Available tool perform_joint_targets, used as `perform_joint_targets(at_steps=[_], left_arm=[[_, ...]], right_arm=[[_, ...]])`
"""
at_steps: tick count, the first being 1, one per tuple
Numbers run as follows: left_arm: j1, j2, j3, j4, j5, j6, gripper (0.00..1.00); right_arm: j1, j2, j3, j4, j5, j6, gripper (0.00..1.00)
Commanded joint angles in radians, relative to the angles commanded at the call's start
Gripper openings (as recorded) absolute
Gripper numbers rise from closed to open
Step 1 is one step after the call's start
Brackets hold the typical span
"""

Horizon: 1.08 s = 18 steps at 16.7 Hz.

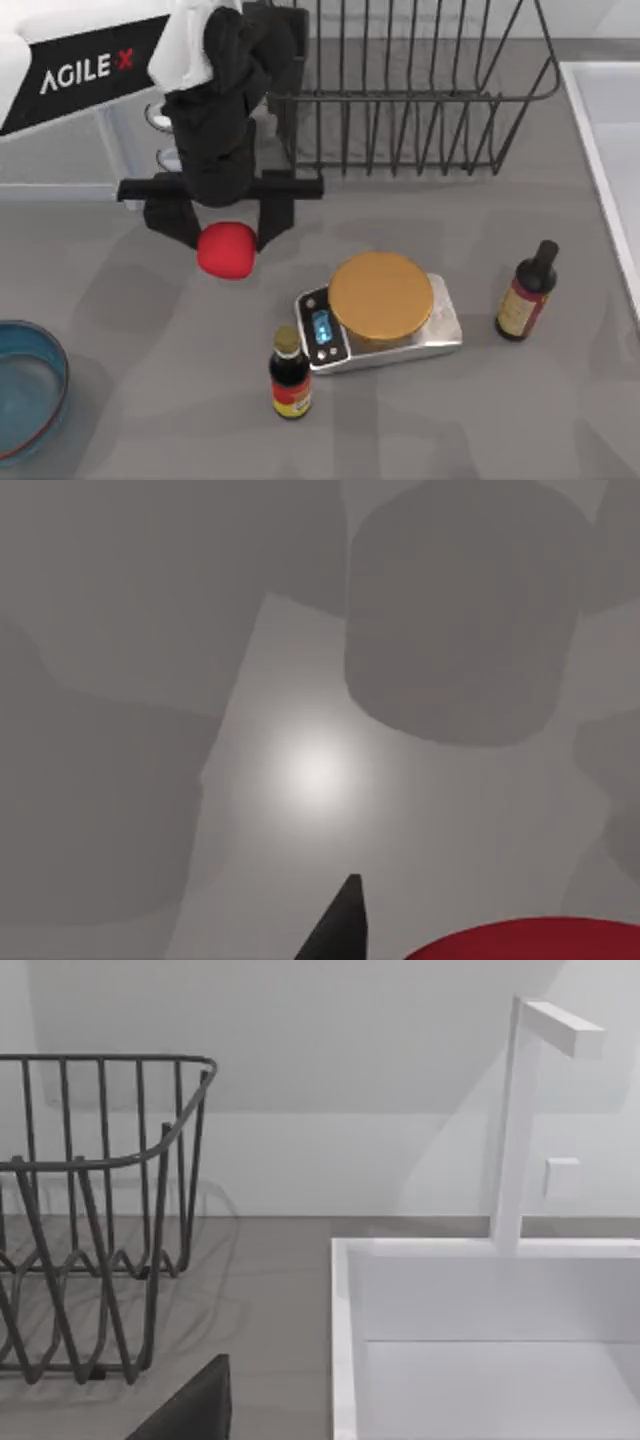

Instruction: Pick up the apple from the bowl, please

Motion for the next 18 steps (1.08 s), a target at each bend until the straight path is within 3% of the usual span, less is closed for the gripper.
perform_joint_targets(at_steps=[6,18], left_arm=[[-0.001,0.007,-0.051,0.052,0.000,0.000,0.00],[-0.001,0.007,-0.051,0.052,0.000,0.000,0.90]], right_arm=[[0.000,0.000,0.000,0.000,0.000,0.000,1.00],[0.000,0.000,0.000,0.000,0.000,0.000,1.00]])
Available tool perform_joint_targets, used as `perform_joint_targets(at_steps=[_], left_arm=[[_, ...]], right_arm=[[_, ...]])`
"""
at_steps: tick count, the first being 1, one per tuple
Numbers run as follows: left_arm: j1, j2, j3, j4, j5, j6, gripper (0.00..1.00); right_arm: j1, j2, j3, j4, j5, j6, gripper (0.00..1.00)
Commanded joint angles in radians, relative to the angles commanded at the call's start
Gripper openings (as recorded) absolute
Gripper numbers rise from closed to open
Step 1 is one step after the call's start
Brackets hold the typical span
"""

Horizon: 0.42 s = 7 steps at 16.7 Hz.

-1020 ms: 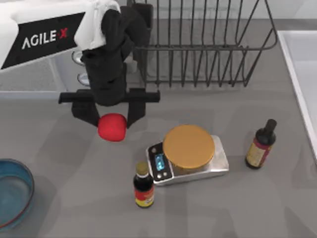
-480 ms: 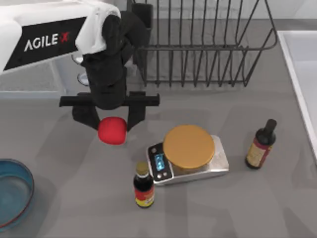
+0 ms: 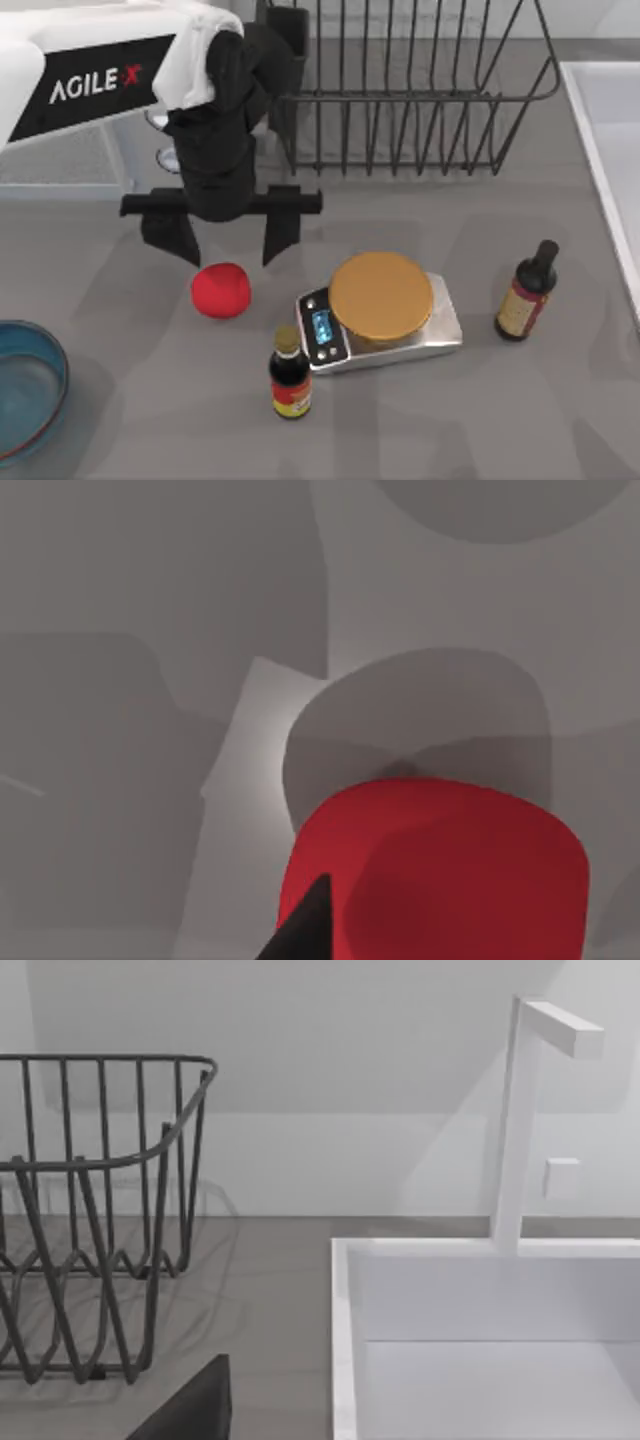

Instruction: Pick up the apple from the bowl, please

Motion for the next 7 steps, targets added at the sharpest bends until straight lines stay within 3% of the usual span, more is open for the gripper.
perform_joint_targets(at_steps=[2,7], left_arm=[[0.000,0.000,0.000,0.000,0.000,0.000,1.00],[0.000,0.000,0.000,0.000,0.000,0.000,1.00]], right_arm=[[0.000,0.000,0.000,0.000,0.000,0.000,1.00],[0.000,0.000,0.000,0.000,0.000,0.000,1.00]])
